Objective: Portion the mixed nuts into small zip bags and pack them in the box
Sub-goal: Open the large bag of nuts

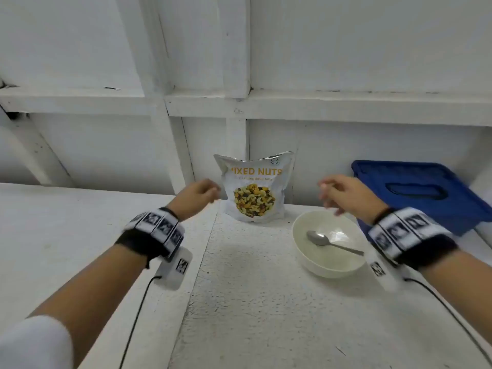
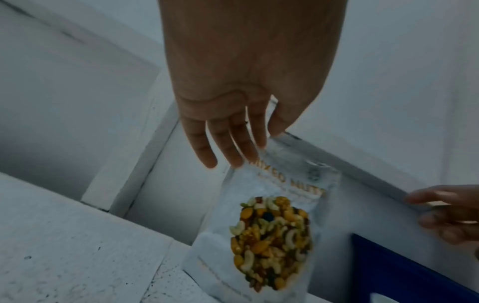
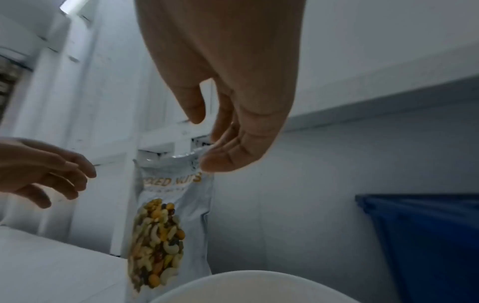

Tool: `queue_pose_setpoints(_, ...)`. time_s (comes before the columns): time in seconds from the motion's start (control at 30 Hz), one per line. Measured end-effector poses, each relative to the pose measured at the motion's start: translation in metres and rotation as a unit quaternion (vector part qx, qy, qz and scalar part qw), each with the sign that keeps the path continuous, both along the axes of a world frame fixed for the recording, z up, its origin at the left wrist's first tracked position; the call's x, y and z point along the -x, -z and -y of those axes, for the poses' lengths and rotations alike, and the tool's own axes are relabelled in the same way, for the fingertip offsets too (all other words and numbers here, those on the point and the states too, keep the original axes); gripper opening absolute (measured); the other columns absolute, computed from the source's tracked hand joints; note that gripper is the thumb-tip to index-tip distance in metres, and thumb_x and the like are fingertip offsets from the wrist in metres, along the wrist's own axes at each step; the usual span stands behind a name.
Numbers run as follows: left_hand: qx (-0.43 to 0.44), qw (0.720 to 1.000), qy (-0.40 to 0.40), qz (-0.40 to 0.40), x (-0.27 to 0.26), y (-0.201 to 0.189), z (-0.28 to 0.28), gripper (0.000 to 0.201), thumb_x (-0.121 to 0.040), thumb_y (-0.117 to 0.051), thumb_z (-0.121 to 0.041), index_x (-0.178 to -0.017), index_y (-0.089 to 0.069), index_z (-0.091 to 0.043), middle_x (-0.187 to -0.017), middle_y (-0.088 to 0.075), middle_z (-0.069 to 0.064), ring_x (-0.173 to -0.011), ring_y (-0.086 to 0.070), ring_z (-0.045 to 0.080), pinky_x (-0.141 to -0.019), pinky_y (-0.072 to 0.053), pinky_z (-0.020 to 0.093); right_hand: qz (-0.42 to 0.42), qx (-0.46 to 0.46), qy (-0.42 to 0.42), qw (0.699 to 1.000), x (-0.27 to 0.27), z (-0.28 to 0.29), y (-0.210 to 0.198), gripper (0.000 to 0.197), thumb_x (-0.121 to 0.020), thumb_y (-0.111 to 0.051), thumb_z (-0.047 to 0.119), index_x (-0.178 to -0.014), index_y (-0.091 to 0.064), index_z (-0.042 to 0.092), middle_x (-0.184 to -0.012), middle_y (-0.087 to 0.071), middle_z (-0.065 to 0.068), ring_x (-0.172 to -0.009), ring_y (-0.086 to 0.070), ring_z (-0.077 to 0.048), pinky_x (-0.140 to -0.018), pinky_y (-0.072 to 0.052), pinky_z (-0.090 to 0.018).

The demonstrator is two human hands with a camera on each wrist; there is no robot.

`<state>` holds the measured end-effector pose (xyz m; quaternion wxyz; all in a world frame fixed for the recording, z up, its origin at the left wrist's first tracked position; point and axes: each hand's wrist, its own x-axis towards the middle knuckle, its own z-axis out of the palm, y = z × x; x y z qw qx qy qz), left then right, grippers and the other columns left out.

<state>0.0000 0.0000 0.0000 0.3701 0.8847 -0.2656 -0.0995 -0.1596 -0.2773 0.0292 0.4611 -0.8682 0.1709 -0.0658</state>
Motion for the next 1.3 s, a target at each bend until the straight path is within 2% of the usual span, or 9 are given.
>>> queue_pose_setpoints(0.1,0.015,0.993,-0.114,0.006,-0.026,0.005,0.017,0.039,-0.097,-0.043,-0.018,-0.132,-0.044,-0.002,-0.129,-0.054,0.016,-0.118,-0.051,0.028,-0.093,-0.038,0.031,0.017,0.001,0.068,0.998,-0.05,-0.006,0.01,0.038,-0.095,-0.047,0.021,-0.132,-0.046,0.011,-0.117,-0.058,-0.013,-0.098,-0.057,-0.023,-0.088,-0.048,-0.04)
queue_pose_setpoints(0.23,-0.041,0.993,-0.107,0.034,-0.04,0.014,0.035,0.044,-0.098,-0.038,-0.019,-0.135,-0.034,0.004,-0.138,-0.044,0.022,-0.125,-0.044,0.031,-0.097,-0.034,0.033,-0.029,-0.02,0.046,0.998,-0.091,-0.022,0.026,0.055,-0.098,-0.043,0.021,-0.146,-0.019,0.011,-0.147,-0.034,-0.013,-0.133,-0.036,-0.027,-0.108,-0.03,-0.037)
queue_pose_setpoints(0.33,0.002,0.997,-0.069,0.021,-0.046,0.019,0.044,0.041,-0.098,-0.039,-0.02,-0.135,-0.041,-0.001,-0.136,-0.049,0.017,-0.124,-0.047,0.029,-0.099,-0.037,0.035,-0.014,-0.045,0.052,0.998,-0.108,-0.028,0.034,0.044,-0.099,-0.039,0.019,-0.14,-0.028,0.009,-0.139,-0.043,-0.015,-0.122,-0.045,-0.028,-0.099,-0.039,-0.036)
queue_pose_setpoints(0.47,0.152,0.978,-0.124,-0.075,-0.049,0.024,0.046,0.028,-0.096,-0.046,-0.021,-0.115,-0.059,-0.005,-0.111,-0.062,0.012,-0.105,-0.058,0.024,-0.08,-0.05,0.034,0.022,-0.034,0.094,0.995,-0.114,-0.031,0.039,0.024,-0.101,-0.032,0.02,-0.111,-0.045,0.002,-0.087,-0.051,-0.006,-0.081,-0.051,-0.02,-0.059,-0.045,-0.019)
queue_pose_setpoints(0.63,0.182,0.974,-0.137,-0.006,-0.037,0.022,0.035,0.023,-0.095,-0.047,-0.015,-0.109,-0.06,-0.002,-0.102,-0.062,0.008,-0.093,-0.054,0.018,-0.082,-0.044,0.03,0.048,-0.043,0.063,0.996,-0.103,-0.029,0.041,0.019,-0.097,-0.041,0.014,-0.091,-0.058,0.008,-0.106,-0.061,-0.027,-0.097,-0.061,-0.038,-0.083,-0.053,-0.049)
queue_pose_setpoints(0.87,0.24,0.963,-0.124,0.01,0.003,-0.002,0.005,0.013,-0.097,-0.042,-0.016,-0.1,-0.054,-0.01,-0.08,-0.055,-0.002,-0.079,-0.051,0.016,-0.072,-0.043,0.03,0.086,-0.168,-0.058,0.98,-0.03,-0.056,0.005,0.021,-0.096,-0.044,0.007,-0.109,-0.057,-0.003,-0.097,-0.066,-0.015,-0.076,-0.069,-0.018,-0.067,-0.057,-0.022)
queue_pose_setpoints(1.03,0.197,0.978,-0.07,-0.011,0.043,0.005,-0.011,0.019,-0.097,-0.045,-0.017,-0.101,-0.058,-0.004,-0.096,-0.062,0.018,-0.088,-0.056,0.023,-0.074,-0.043,0.033,0.034,-0.206,-0.135,0.968,0.041,-0.066,-0.001,0.022,-0.087,-0.055,0.015,-0.102,-0.064,0.002,-0.094,-0.071,-0.013,-0.085,-0.069,-0.024,-0.071,-0.058,-0.027)
queue_pose_setpoints(1.13,0.183,0.982,-0.035,-0.032,0.069,0.018,-0.006,0.017,-0.096,-0.046,-0.013,-0.101,-0.061,-0.007,-0.099,-0.066,0.014,-0.092,-0.061,0.025,-0.087,-0.048,0.041,0.002,-0.21,-0.167,0.963,0.076,-0.068,0.004,0.039,-0.07,-0.065,0.028,-0.092,-0.064,-0.005,-0.09,-0.072,-0.015,-0.08,-0.07,-0.022,-0.068,-0.056,-0.023)
queue_pose_setpoints(1.3,0.133,0.991,-0.004,-0.024,0.092,0.027,0.014,0.018,-0.095,-0.048,-0.017,-0.097,-0.06,-0.003,-0.095,-0.066,0.016,-0.09,-0.061,0.032,-0.085,-0.049,0.045,-0.073,-0.193,-0.219,0.954,0.102,-0.062,0.01,0.025,-0.071,-0.069,0.021,-0.088,-0.066,0.004,-0.089,-0.072,-0.012,-0.085,-0.069,-0.019,-0.075,-0.057,-0.028)
